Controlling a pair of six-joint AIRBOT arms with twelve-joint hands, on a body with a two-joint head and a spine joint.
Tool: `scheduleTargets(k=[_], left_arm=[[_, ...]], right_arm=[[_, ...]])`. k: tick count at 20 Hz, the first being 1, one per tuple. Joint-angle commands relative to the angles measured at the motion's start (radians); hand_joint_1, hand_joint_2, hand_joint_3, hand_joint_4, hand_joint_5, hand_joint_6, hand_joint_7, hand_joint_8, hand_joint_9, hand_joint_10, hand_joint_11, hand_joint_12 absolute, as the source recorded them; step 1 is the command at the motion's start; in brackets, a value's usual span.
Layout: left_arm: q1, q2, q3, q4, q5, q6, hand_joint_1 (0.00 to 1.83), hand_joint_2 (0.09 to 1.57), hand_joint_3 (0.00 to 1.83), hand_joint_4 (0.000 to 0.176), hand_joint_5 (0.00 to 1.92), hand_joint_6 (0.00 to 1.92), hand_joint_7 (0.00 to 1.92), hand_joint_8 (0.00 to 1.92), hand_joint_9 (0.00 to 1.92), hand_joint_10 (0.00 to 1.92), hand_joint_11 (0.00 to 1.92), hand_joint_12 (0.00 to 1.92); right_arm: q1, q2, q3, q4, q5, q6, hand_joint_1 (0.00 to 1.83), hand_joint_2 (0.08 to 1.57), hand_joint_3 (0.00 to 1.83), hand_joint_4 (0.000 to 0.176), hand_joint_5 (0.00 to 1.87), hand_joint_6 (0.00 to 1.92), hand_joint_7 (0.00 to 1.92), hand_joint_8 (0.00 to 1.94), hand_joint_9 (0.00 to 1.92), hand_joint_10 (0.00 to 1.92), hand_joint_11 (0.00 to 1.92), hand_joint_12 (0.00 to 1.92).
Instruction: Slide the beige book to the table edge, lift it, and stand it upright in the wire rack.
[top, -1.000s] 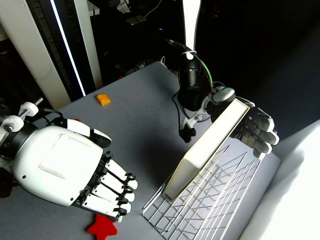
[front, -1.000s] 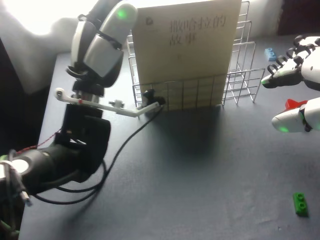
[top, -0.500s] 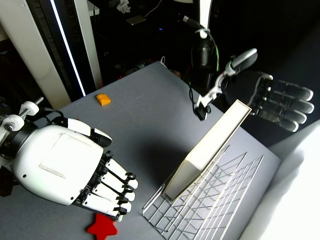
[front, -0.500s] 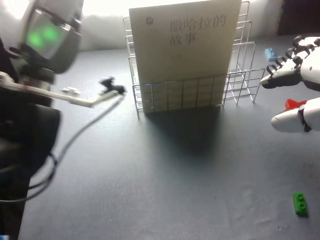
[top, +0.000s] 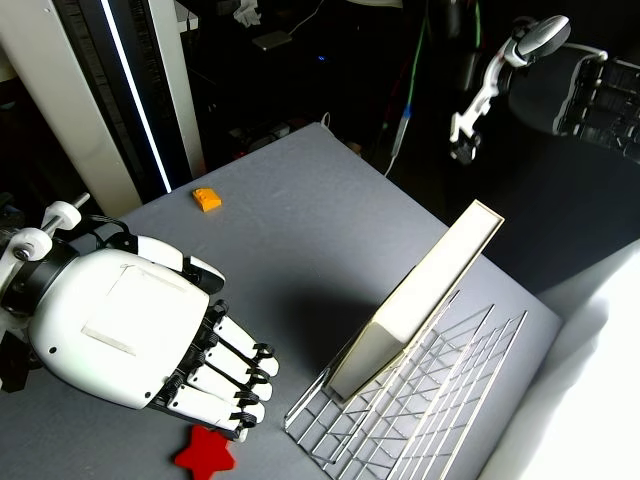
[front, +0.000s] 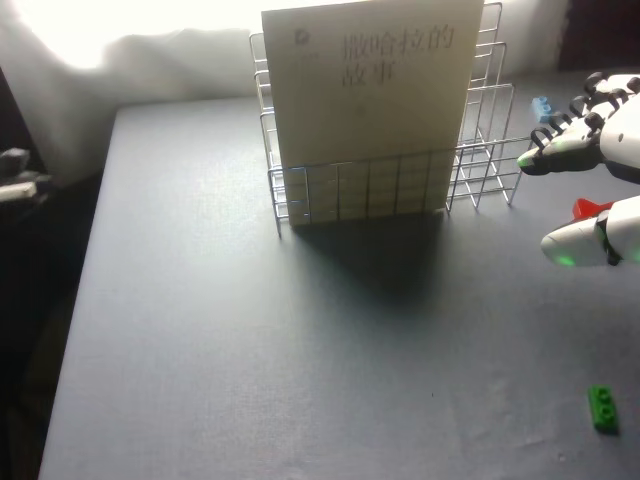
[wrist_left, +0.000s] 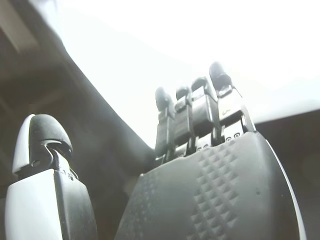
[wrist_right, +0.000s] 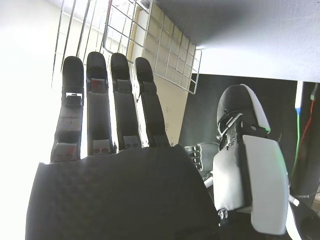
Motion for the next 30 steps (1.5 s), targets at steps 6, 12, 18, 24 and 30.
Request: scheduleTargets(k=[6, 12, 18, 24, 30], left_arm=[[0.06, 0.162, -0.032, 0.269, 0.053, 0.063, 0.69, 0.99, 0.0, 0.0, 0.31, 0.01, 0.25, 0.01, 0.24, 0.02, 0.0, 0.66], [0.13, 0.329, -0.075, 0.455, 0.17, 0.179, 0.64, 0.99, 0.0, 0.0, 0.33, 0.01, 0.28, 0.01, 0.27, 0.01, 0.0, 0.66], [0.049, 0.397, -0.079, 0.752, 0.254, 0.101, 0.58, 1.0, 0.0, 0.0, 0.31, 0.0, 0.26, 0.0, 0.27, 0.0, 0.0, 0.67], [0.089, 0.479, -0.135, 0.809, 0.279, 0.132, 0.61, 1.09, 0.0, 0.0, 0.62, 0.03, 0.61, 0.02, 0.57, 0.05, 0.13, 1.01], [0.098, 0.486, -0.16, 0.826, 0.266, 0.147, 0.82, 1.18, 0.0, 0.0, 0.92, 1.71, 0.9, 1.64, 0.87, 1.78, 0.82, 1.89]], right_arm=[[0.01, 0.017, -0.014, -0.004, -0.014, 0.006, 0.1, 1.15, 0.0, 0.0, 0.35, 0.0, 0.34, 0.0, 0.34, 0.0, 0.02, 0.94], [0.01, 0.024, -0.026, -0.004, -0.015, 0.009, 0.1, 1.15, 0.0, 0.0, 0.36, 0.01, 0.37, 0.01, 0.37, 0.01, 0.03, 0.94], [0.009, 0.027, -0.03, -0.004, -0.015, 0.012, 0.13, 1.14, 0.0, 0.0, 0.39, 0.01, 0.4, 0.01, 0.4, 0.01, 0.07, 0.94], [0.01, 0.029, -0.031, -0.005, -0.016, 0.008, 0.24, 1.18, 0.0, 0.0, 0.68, 0.02, 0.68, 0.01, 0.67, 0.03, 0.32, 1.01], [0.011, 0.029, -0.034, -0.005, -0.016, 0.008, 0.54, 1.22, 0.0, 0.0, 0.79, 1.88, 0.93, 1.93, 1.04, 1.92, 1.11, 1.92]])
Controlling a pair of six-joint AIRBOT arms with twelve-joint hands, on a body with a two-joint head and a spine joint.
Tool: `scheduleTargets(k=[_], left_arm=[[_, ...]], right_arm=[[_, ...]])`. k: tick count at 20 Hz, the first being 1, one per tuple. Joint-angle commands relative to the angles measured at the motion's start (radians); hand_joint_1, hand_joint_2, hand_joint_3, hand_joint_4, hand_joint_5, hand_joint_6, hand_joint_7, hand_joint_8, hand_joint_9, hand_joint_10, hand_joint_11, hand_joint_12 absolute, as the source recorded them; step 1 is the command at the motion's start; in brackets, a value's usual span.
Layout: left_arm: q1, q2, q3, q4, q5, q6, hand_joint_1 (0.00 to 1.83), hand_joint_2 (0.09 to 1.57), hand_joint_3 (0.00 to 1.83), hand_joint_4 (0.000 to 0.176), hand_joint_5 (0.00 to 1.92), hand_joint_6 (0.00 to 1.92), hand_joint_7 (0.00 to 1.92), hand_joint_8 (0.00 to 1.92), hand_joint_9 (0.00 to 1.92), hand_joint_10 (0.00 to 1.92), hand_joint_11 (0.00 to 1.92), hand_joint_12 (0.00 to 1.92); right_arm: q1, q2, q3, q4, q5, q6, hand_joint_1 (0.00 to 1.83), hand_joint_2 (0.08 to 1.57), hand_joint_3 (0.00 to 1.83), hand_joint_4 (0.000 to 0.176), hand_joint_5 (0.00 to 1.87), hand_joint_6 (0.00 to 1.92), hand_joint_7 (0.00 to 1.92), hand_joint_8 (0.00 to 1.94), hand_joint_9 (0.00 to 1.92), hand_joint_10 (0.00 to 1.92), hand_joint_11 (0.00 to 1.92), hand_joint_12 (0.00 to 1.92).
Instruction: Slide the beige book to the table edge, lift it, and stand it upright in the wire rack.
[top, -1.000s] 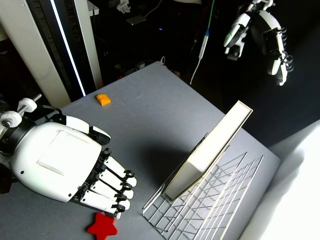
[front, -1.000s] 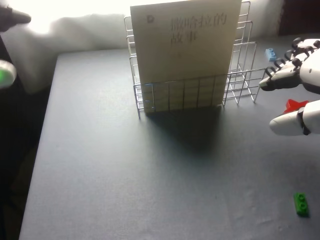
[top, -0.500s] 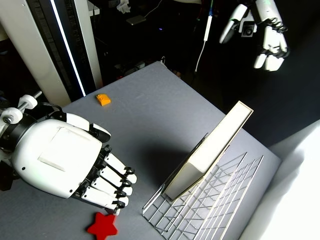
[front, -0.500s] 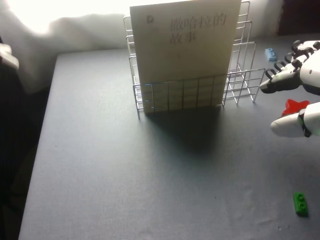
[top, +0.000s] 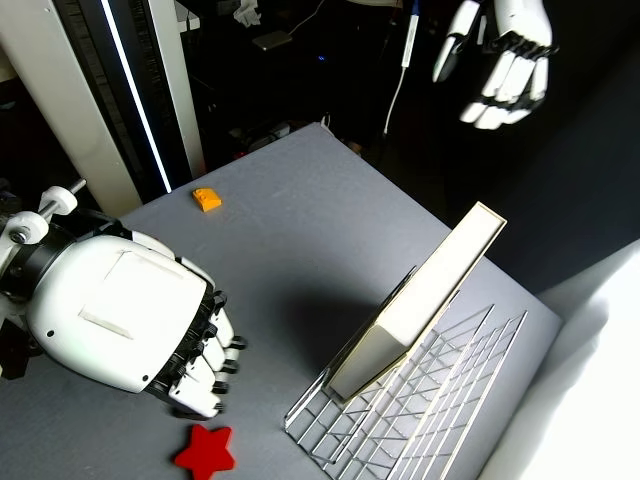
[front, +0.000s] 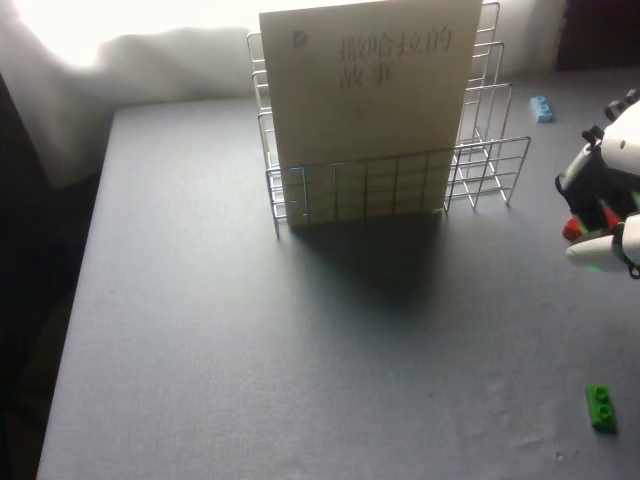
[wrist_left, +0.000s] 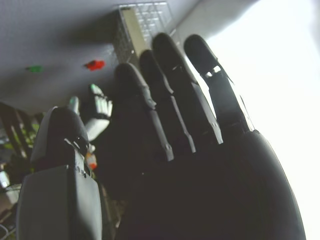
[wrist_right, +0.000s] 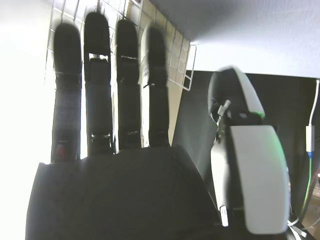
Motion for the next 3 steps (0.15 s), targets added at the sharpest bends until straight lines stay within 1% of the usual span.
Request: scheduleTargets(k=[1, 2, 3], left_arm=[[-0.005, 0.009, 0.002, -0.062, -0.065, -0.002, 0.82, 1.18, 0.0, 0.0, 0.94, 1.82, 0.9, 1.8, 0.87, 1.89, 0.81, 1.92], [-0.004, 0.009, 0.003, -0.062, -0.064, -0.001, 0.83, 1.17, 0.0, 0.0, 0.92, 1.9, 0.92, 1.9, 0.92, 1.92, 0.87, 1.92], [0.0, 0.01, 0.005, -0.062, -0.064, 0.002, 0.83, 1.18, 0.0, 0.0, 1.0, 1.92, 1.0, 1.92, 1.02, 1.92, 0.96, 1.92]], right_arm=[[0.011, 0.008, -0.003, -0.005, -0.014, 0.001, 0.59, 1.2, 0.0, 0.0, 0.86, 1.91, 0.99, 1.94, 1.12, 1.92, 1.21, 1.92], [0.011, 0.008, -0.004, -0.005, -0.01, -0.001, 0.62, 1.19, 0.0, 0.0, 0.95, 1.92, 1.07, 1.94, 1.2, 1.92, 1.29, 1.92], [0.011, 0.008, -0.004, -0.005, -0.006, -0.001, 0.69, 1.17, 0.0, 0.0, 1.07, 1.92, 1.18, 1.94, 1.32, 1.92, 1.42, 1.92]])
